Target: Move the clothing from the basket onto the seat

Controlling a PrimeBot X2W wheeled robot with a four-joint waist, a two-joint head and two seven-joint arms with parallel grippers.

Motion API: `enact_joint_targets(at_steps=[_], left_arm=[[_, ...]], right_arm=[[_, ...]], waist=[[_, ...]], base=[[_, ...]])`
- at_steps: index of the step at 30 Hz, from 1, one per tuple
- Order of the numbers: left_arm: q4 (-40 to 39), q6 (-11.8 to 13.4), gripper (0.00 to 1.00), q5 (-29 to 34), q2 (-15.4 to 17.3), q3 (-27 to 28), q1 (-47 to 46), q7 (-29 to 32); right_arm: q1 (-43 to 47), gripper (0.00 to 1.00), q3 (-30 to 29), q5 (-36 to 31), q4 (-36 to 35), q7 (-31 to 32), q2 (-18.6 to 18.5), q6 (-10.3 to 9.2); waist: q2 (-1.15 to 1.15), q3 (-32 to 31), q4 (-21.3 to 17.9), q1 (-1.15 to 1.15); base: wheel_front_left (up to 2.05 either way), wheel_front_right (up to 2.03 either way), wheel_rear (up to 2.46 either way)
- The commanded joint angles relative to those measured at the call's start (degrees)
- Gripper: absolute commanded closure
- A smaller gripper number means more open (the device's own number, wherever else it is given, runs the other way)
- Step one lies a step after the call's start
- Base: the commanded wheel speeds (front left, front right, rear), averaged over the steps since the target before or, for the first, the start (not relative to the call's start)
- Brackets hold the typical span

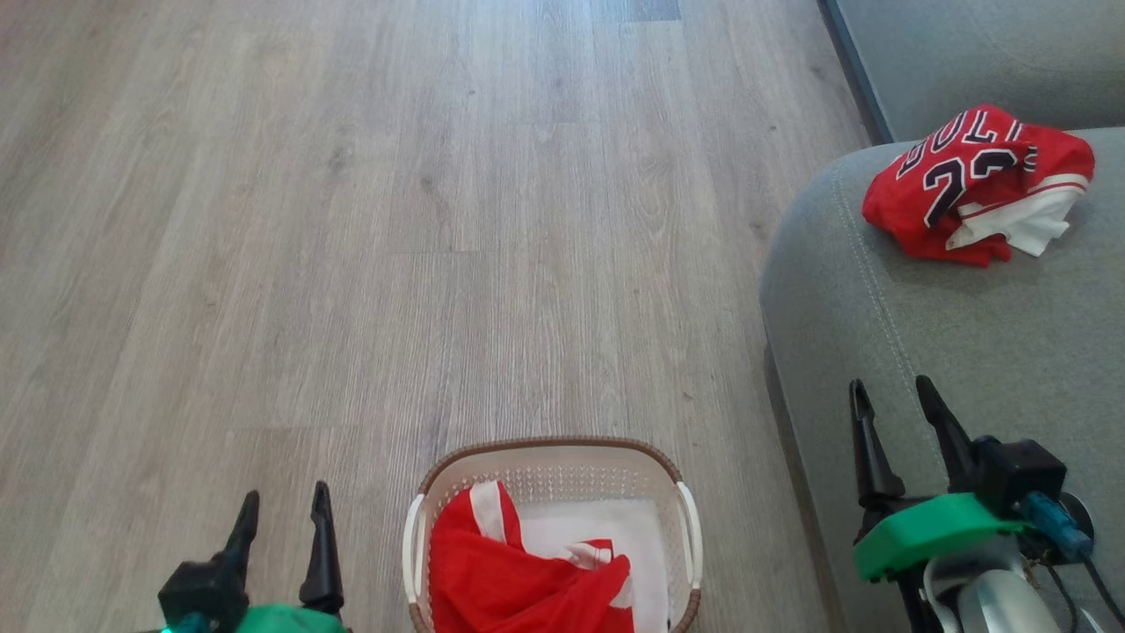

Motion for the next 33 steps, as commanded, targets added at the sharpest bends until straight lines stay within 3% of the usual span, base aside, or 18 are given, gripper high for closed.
enact_joint_targets(at_steps=[1,33], left_arm=[[-1.5,-0.4,0.00,0.7,0.0,2.8,-1.8,-0.7],[0.6,-5.2,0.00,5.0,-3.1,7.6,-1.5,-0.7]], right_arm=[[-1.6,0.00,1.5,0.2,-1.9,-0.7,0.0,-0.02],[-1.4,0.00,1.3,0.4,-0.2,-0.7,0.0,-0.02]], waist=[[0.00,0.0,0.0,0.00],[0.00,0.1,0.2,0.00]], base=[[0.00,0.00,0.00],[0.00,0.00,0.00]])
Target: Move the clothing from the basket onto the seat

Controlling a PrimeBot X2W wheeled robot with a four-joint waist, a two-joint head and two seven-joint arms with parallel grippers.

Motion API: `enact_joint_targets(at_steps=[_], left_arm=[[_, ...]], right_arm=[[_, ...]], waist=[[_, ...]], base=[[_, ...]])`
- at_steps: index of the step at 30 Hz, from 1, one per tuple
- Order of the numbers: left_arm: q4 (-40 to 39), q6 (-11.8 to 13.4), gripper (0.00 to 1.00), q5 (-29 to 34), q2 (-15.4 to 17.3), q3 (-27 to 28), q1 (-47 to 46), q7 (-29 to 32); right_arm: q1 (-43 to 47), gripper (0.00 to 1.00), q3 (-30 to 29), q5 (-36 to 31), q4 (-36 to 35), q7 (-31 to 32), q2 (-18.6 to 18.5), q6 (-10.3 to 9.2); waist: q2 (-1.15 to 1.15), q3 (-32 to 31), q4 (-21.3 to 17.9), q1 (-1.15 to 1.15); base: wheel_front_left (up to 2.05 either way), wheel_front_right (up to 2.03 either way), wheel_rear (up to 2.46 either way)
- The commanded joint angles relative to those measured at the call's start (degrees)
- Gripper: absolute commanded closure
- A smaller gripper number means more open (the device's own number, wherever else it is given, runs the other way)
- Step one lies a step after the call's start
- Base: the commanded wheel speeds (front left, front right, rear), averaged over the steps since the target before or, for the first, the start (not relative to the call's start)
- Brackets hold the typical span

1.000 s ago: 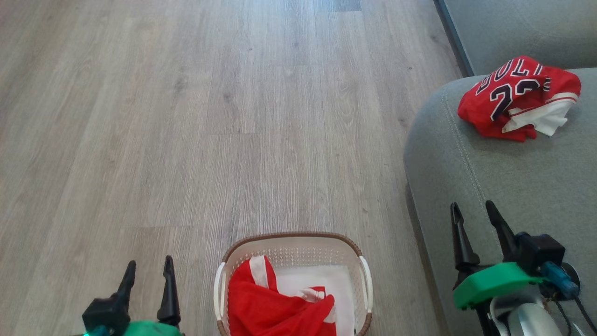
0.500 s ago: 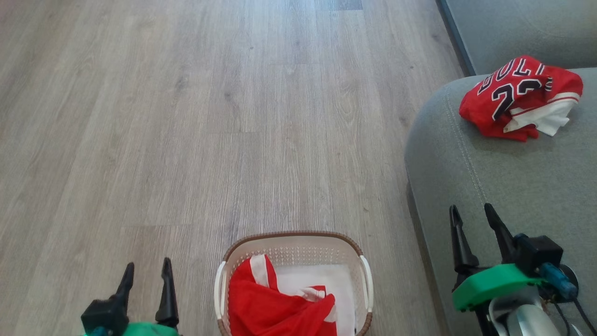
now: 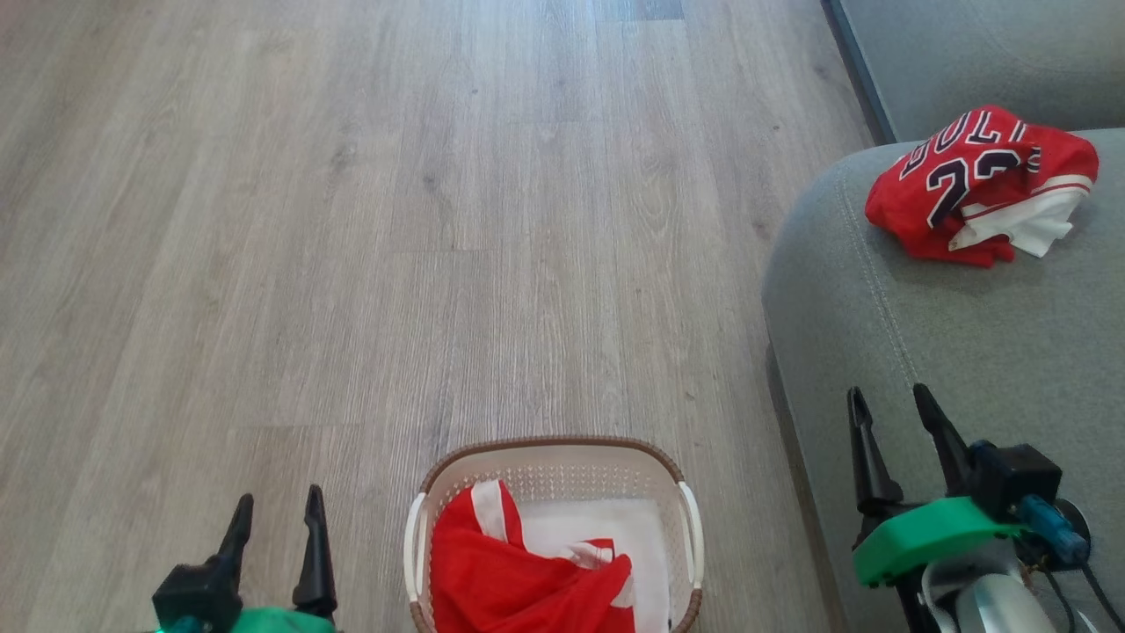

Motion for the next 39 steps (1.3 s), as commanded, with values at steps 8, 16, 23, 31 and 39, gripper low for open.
enact_joint_targets(at_steps=[8,16,23,31,39], left_arm=[[-1.2,-1.1,0.00,1.2,-0.4,3.1,-1.5,-0.7],[-0.8,-1.7,0.00,1.9,-0.8,3.7,-1.7,-0.7],[-0.7,-2.2,0.00,2.4,-1.2,4.4,-2.0,-0.7],[0.2,-3.3,0.00,3.6,-1.5,3.6,-3.3,-0.7],[5.4,-4.9,0.00,6.7,-1.7,-1.2,-11.4,-0.7]], right_arm=[[-1.2,0.00,1.3,0.3,-1.5,-0.7,0.0,-0.02],[-1.2,0.00,1.2,0.2,-1.3,-0.7,0.0,-0.02],[-1.4,0.00,1.0,0.2,-1.4,-0.7,0.0,-0.02],[-1.8,0.00,0.6,-0.4,-1.8,-0.7,0.0,-0.02],[-5.5,0.00,-0.6,-1.6,-4.4,-0.7,0.0,-0.02]], waist=[[0.00,0.2,-0.1,0.00],[0.00,0.5,-0.2,0.00],[0.00,1.2,-0.2,0.00],[0.00,3.5,-0.2,0.00],[0.00,13.3,-0.6,0.00]], base=[[0.00,0.00,0.00],[0.00,0.00,0.00],[0.00,0.00,0.00],[0.00,0.00,0.00],[0.00,0.00,0.00]])
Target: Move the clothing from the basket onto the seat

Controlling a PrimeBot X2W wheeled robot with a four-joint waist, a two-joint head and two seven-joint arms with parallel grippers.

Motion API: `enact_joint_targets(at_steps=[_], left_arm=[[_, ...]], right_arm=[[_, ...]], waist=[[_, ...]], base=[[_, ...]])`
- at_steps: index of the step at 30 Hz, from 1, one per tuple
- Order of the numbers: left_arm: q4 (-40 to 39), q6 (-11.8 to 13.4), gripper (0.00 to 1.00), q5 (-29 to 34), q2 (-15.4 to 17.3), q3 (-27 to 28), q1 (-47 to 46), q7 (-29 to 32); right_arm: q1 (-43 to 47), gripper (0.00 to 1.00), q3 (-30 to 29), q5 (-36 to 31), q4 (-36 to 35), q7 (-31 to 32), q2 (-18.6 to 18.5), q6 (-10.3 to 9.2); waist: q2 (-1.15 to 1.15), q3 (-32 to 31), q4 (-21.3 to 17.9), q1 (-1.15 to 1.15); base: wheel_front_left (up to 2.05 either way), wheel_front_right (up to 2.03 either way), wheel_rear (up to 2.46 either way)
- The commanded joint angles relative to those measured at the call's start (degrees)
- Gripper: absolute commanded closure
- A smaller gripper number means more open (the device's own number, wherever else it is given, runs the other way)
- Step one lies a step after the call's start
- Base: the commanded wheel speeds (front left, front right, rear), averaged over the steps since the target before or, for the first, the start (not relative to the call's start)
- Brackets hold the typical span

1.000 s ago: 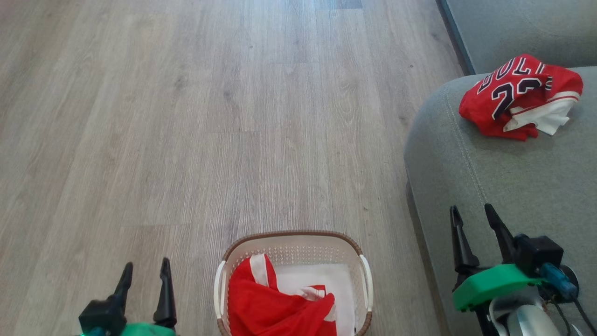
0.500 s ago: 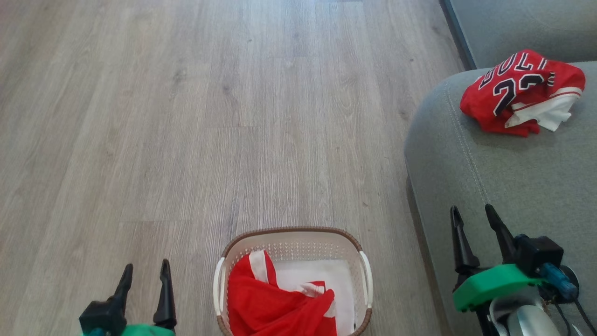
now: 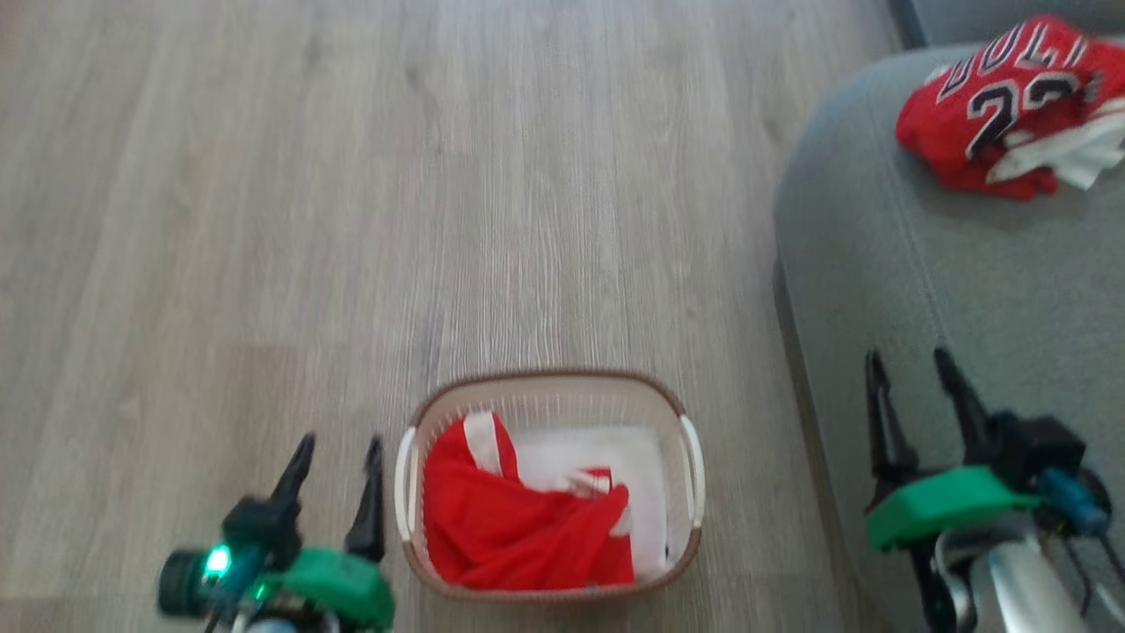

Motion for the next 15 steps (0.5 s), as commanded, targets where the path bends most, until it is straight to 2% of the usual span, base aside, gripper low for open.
enact_joint_targets(at_steps=[1,7,15], left_arm=[[0.1,-0.5,0.00,0.9,-0.2,0.3,-5.2,-0.6],[6.7,-2.2,0.00,2.7,-0.5,-3.8,-13.0,0.1],[20.6,-4.5,0.00,5.9,-0.8,-11.4,-25.1,0.1]], right_arm=[[-4.5,0.00,0.7,-0.9,-3.1,-0.7,0.0,-0.02],[-8.5,0.00,-0.2,-1.6,-5.8,-0.7,0.0,-0.02],[-13.8,0.00,-1.4,-2.6,-10.4,-0.7,0.0,-0.02]], waist=[[0.00,6.1,-0.6,0.00],[0.00,14.8,-1.9,0.00],[0.00,26.5,-4.3,0.00]], base=[[0.00,0.00,0.00],[0.00,0.00,0.00],[0.00,0.00,0.00]])
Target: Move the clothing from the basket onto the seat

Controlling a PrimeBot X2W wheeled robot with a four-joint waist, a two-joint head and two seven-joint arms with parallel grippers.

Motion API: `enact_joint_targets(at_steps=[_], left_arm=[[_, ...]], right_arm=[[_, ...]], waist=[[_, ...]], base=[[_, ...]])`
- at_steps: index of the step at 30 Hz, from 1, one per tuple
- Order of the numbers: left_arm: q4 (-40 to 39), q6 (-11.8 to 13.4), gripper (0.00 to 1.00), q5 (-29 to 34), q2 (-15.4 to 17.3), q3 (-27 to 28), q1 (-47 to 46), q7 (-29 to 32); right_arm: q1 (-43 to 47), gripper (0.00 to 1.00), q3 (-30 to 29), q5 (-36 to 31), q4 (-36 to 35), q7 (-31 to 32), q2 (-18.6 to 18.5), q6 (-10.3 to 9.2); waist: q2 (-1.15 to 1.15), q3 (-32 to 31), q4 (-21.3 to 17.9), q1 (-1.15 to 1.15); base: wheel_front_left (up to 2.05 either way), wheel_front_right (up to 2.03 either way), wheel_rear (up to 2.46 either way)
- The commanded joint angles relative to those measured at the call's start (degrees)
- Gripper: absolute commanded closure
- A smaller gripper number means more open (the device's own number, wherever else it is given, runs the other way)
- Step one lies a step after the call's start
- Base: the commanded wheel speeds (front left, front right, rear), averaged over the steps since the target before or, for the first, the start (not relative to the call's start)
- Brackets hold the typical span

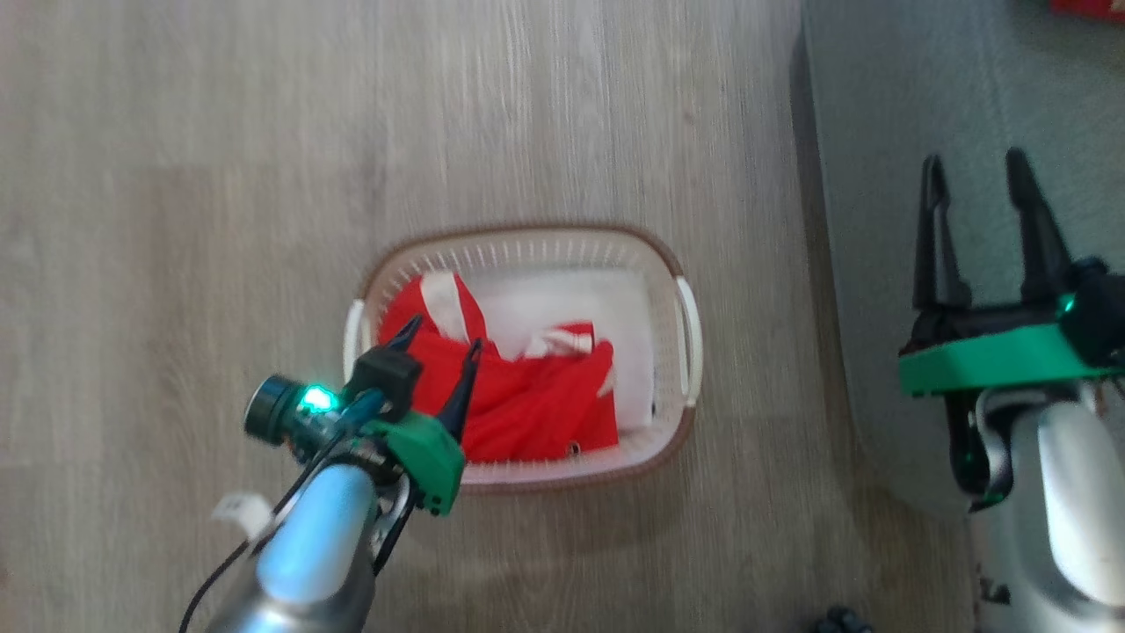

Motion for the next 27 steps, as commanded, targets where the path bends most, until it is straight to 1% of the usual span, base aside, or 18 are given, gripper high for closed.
enact_joint_targets(at_steps=[1,6,10,18,27], left_arm=[[0.2,-0.2,0.00,0.8,0.2,0.5,-1.3,-0.5],[8.2,-1.3,0.00,3.6,0.1,-5.9,-8.2,-0.3],[12.5,-1.7,0.00,2.9,0.0,-10.7,-13.0,0.5],[20.5,-0.4,0.00,2.9,0.0,-17.1,-20.4,3.2],[26.4,2.0,0.00,1.2,0.0,-19.8,-25.1,5.0]], right_arm=[[-1.1,0.00,1.0,-0.3,-2.4,-0.5,0.0,-0.02],[-3.5,0.00,1.4,-0.1,-5.4,-0.5,0.0,-0.02],[-5.1,0.00,2.5,0.5,-7.2,-0.5,0.0,-0.02],[-7.0,0.00,3.6,0.9,-10.7,-0.5,0.0,-0.02],[-8.2,0.00,4.9,1.5,-12.8,-0.5,0.0,-0.02]], waist=[[0.00,6.1,-2.1,-0.02],[0.00,11.9,-3.3,-0.02],[0.00,15.9,-4.5,-0.02],[0.00,22.1,-6.5,-0.02],[0.00,25.6,-7.5,-0.02]], base=[[0.00,0.00,0.00],[0.00,0.00,0.00],[0.00,0.00,0.00],[0.00,0.00,0.00],[0.00,0.00,0.00]])
